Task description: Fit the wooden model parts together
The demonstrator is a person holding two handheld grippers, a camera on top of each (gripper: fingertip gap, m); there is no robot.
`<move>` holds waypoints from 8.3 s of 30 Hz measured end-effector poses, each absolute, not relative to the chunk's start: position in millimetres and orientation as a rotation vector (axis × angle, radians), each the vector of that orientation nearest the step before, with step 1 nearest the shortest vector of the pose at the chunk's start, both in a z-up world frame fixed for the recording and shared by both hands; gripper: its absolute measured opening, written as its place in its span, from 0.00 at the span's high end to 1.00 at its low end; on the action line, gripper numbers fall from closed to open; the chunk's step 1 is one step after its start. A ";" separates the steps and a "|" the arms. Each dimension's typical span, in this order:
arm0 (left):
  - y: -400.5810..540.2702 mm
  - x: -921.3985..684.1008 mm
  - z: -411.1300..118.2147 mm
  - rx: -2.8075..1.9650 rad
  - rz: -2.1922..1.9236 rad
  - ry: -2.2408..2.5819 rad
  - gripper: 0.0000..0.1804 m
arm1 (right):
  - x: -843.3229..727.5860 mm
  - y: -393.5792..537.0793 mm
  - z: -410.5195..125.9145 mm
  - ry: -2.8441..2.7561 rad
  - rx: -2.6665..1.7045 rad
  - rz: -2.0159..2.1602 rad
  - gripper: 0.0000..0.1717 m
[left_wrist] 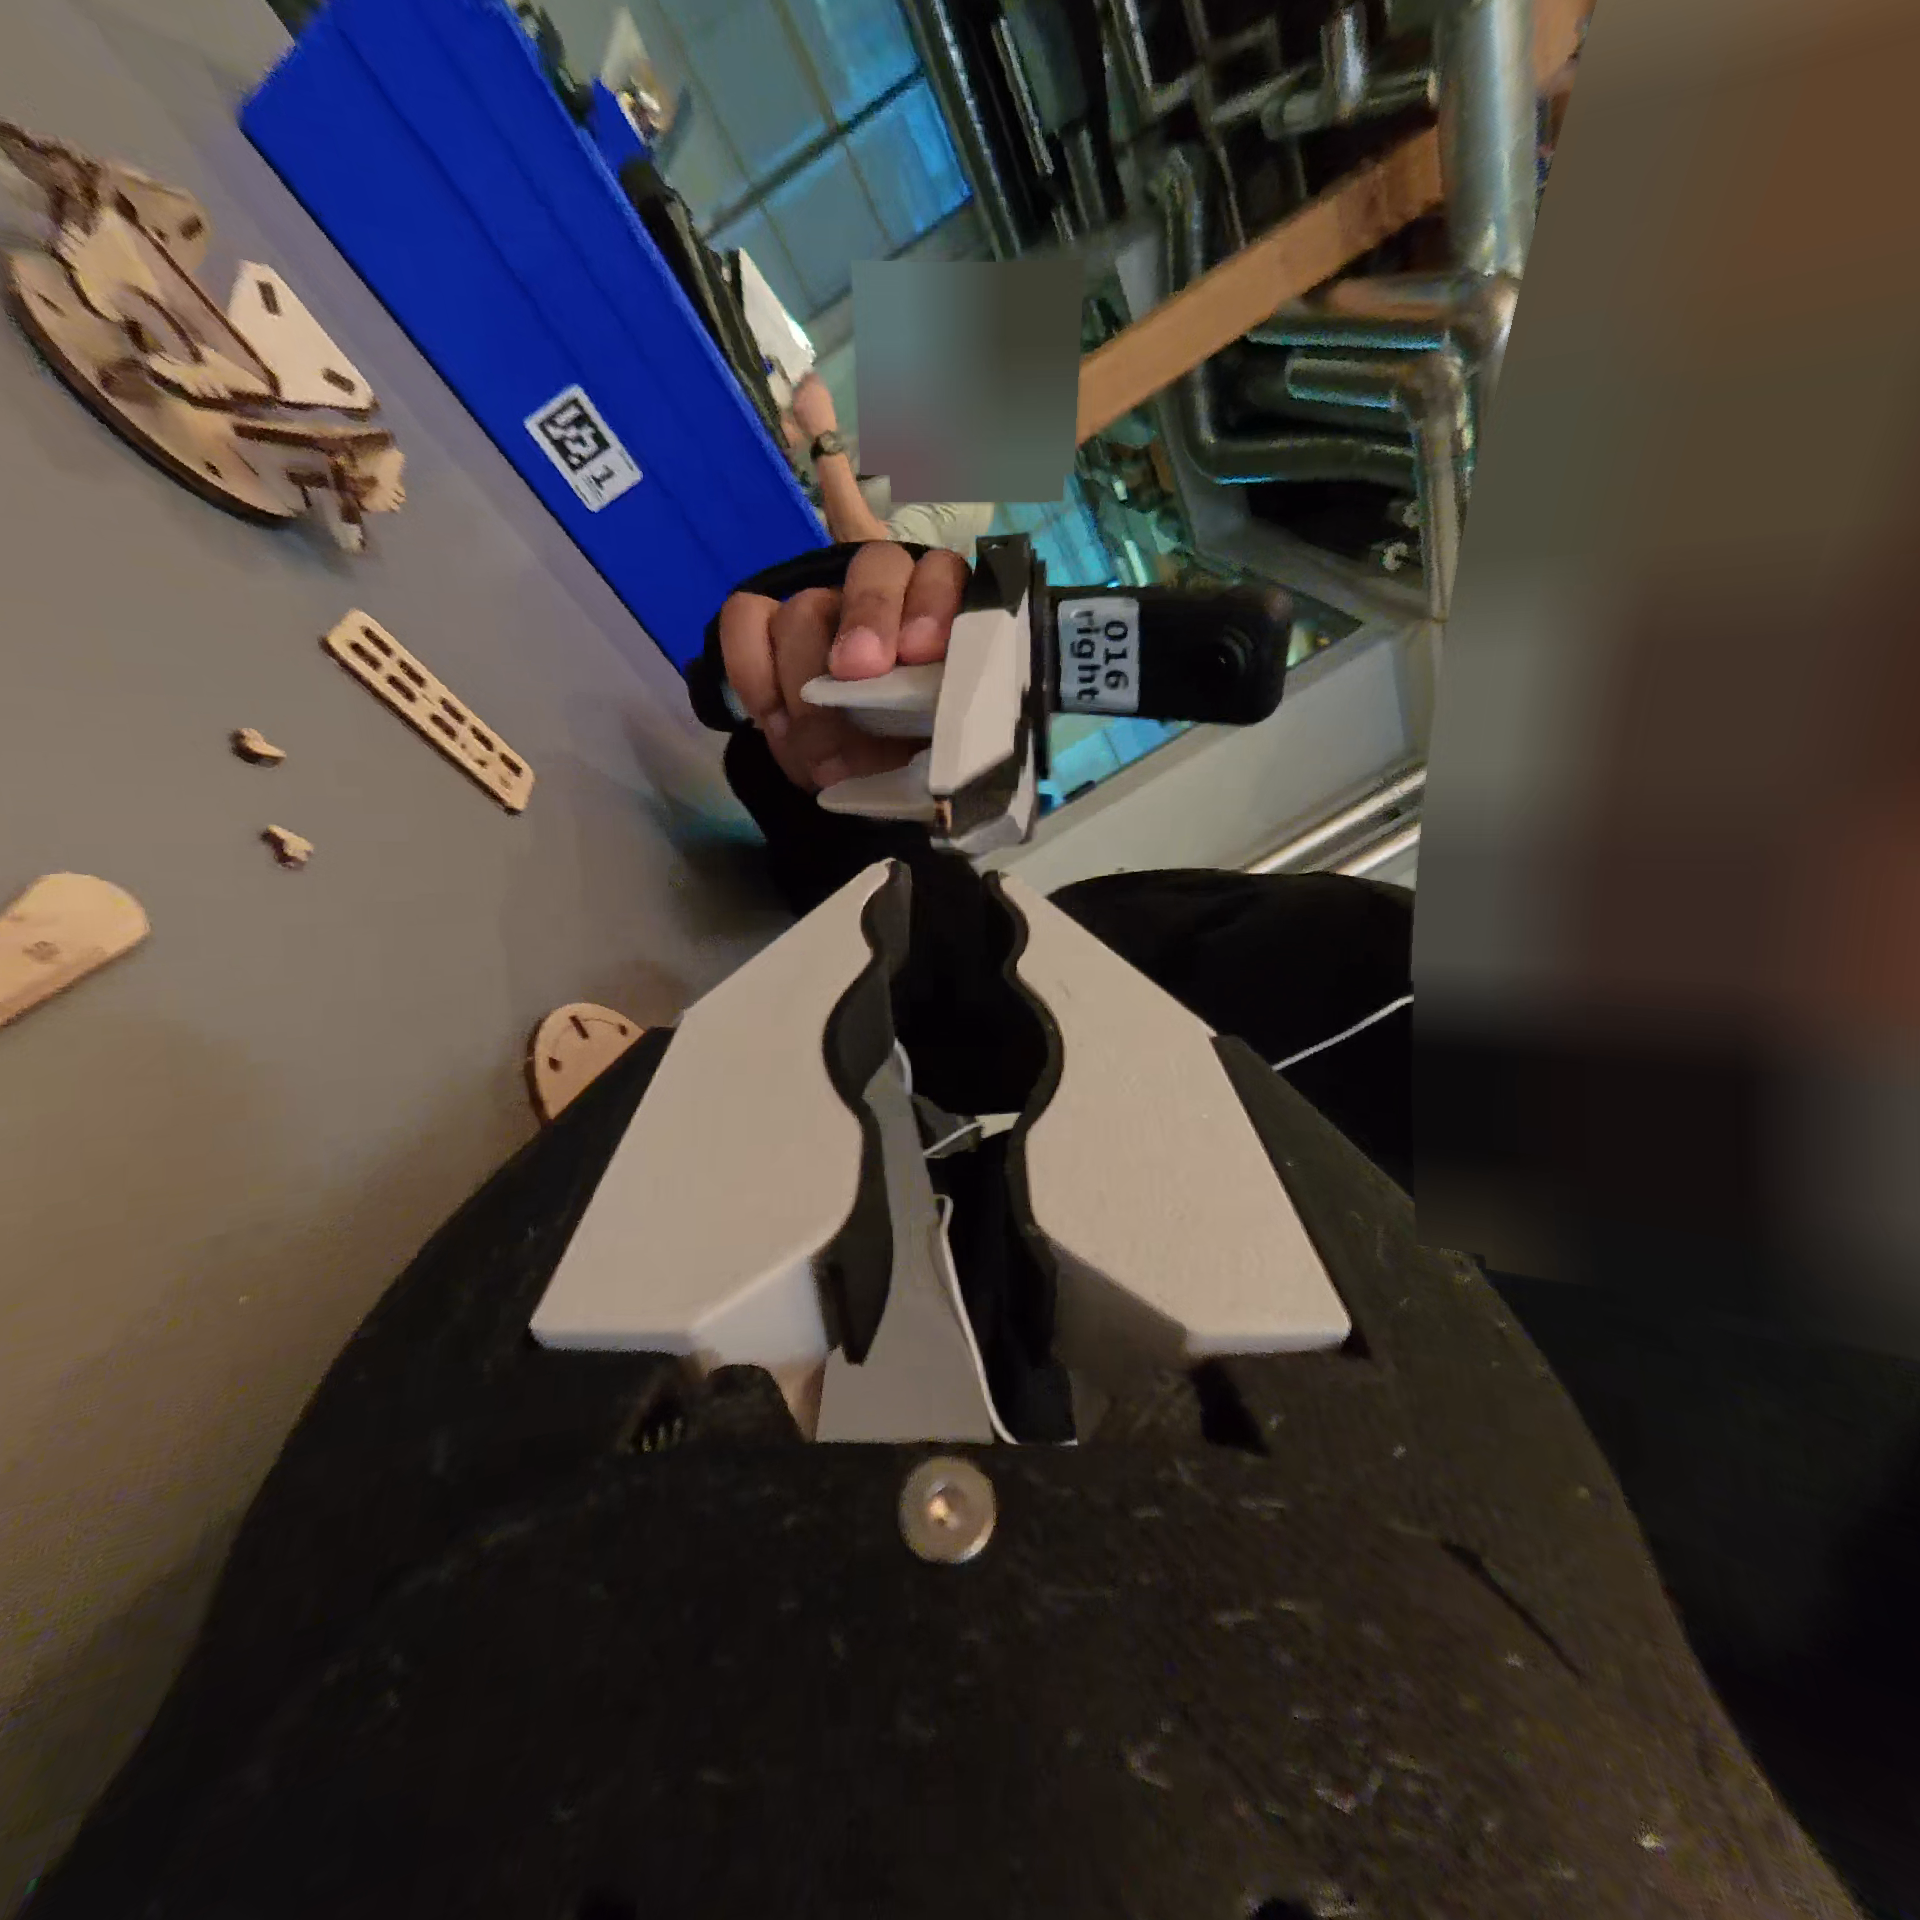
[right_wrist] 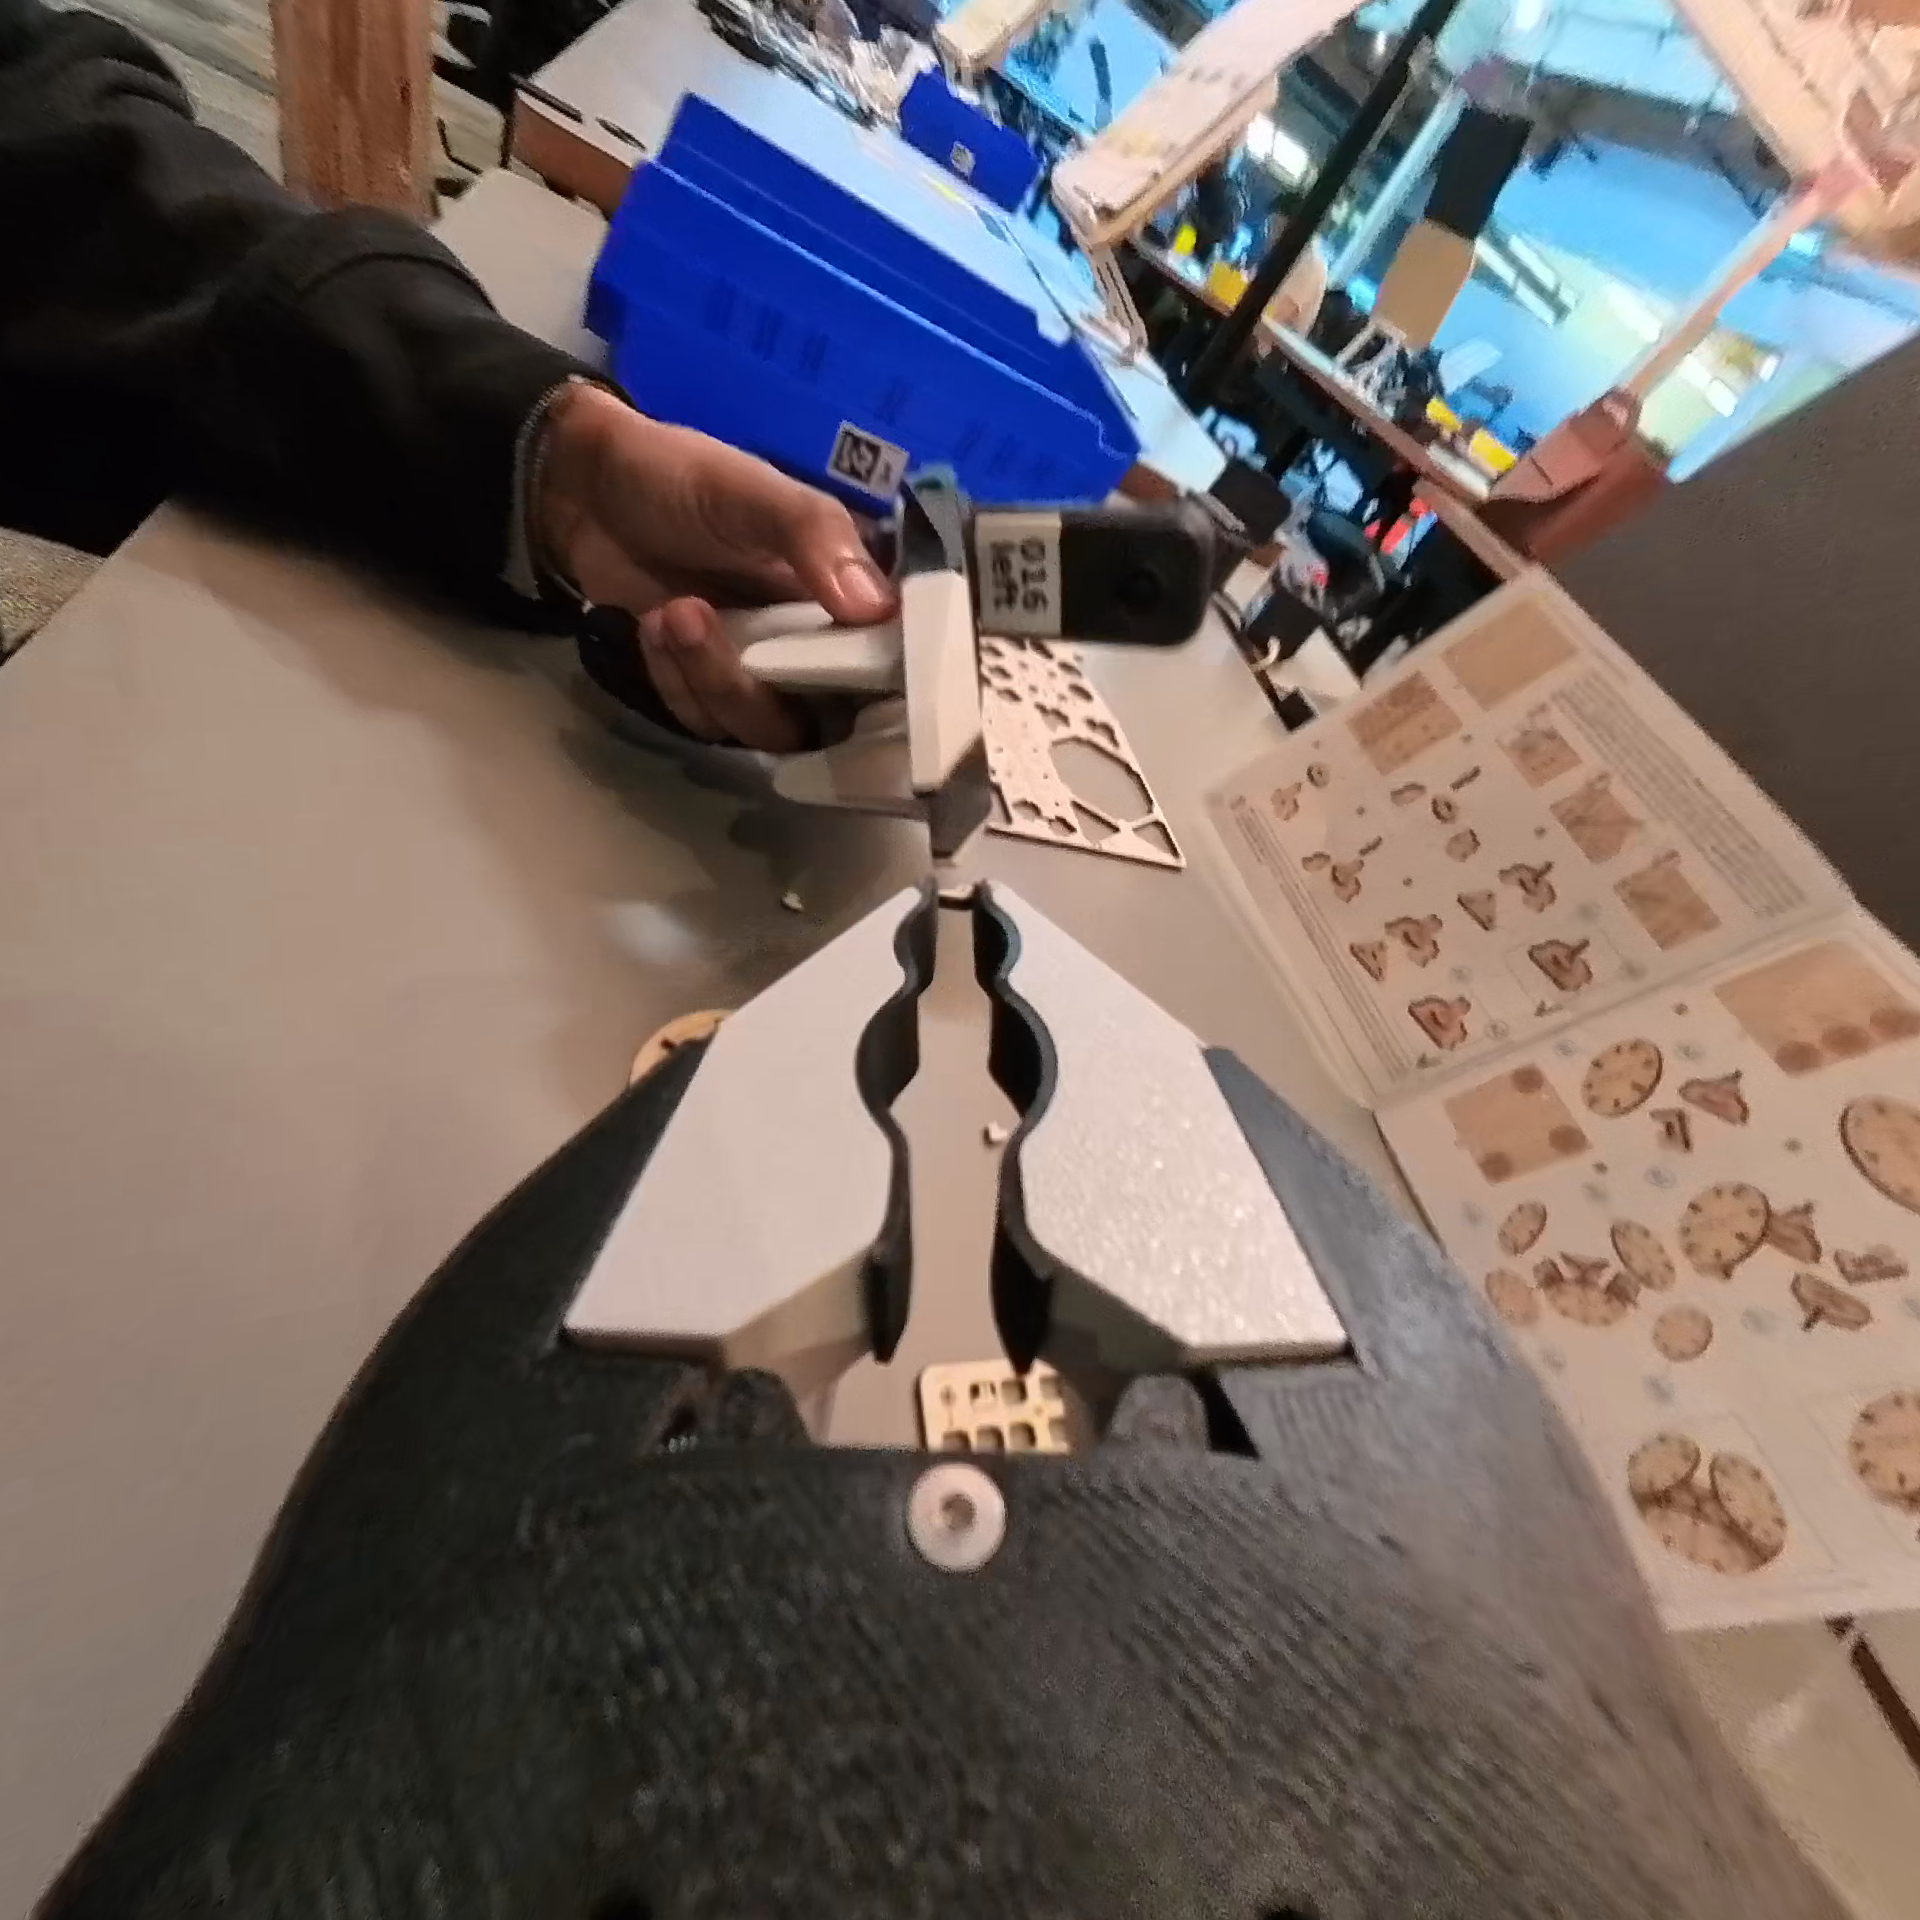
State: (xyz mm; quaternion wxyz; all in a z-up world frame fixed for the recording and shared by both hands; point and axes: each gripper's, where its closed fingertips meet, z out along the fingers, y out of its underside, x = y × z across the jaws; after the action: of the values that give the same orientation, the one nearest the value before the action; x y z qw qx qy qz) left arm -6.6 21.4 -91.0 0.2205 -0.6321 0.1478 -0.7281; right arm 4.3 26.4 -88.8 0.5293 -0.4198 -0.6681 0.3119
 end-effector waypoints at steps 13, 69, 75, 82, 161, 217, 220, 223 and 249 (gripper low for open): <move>8.9 11.4 -149.5 -2.118 -1.473 0.765 0.94 | 19.7 13.5 -149.6 -1.896 -1.426 0.960 0.97; 14.8 11.6 -93.2 -1.719 -2.180 0.318 1.00 | -0.7 13.5 -96.4 -1.642 -0.965 0.718 0.97; 13.0 12.1 -92.3 -1.715 -2.188 0.330 1.00 | 0.1 12.0 -95.6 -1.651 -0.990 0.735 0.97; 11.1 13.0 -94.6 -1.740 -2.150 0.369 0.99 | -0.5 9.9 -98.5 -1.675 -1.019 0.751 0.98; 14.7 11.9 -188.5 -2.269 -0.975 0.932 1.00 | 26.8 18.8 -184.2 -2.286 -1.531 0.410 0.98; 13.5 11.2 -188.7 -2.343 -0.999 0.820 1.00 | 27.5 16.6 -191.5 -2.510 -1.640 -0.016 0.98; 13.5 11.2 -188.7 -2.342 -0.996 0.822 1.00 | 27.5 16.6 -191.8 -2.513 -1.651 -0.011 0.98; 13.5 11.2 -188.7 -2.343 -1.004 0.817 1.00 | 27.7 16.0 -192.2 -2.509 -1.664 0.013 0.98; 13.7 11.1 -188.4 -2.338 -1.018 0.819 1.00 | 22.7 14.2 -186.7 -2.338 -1.708 0.174 1.00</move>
State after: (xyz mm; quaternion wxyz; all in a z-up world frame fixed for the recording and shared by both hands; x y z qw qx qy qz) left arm 11.1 13.7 -188.4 0.2295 -0.8496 0.2978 -0.3700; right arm 22.7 14.2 -186.7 0.1202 -0.5847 -0.8001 0.0595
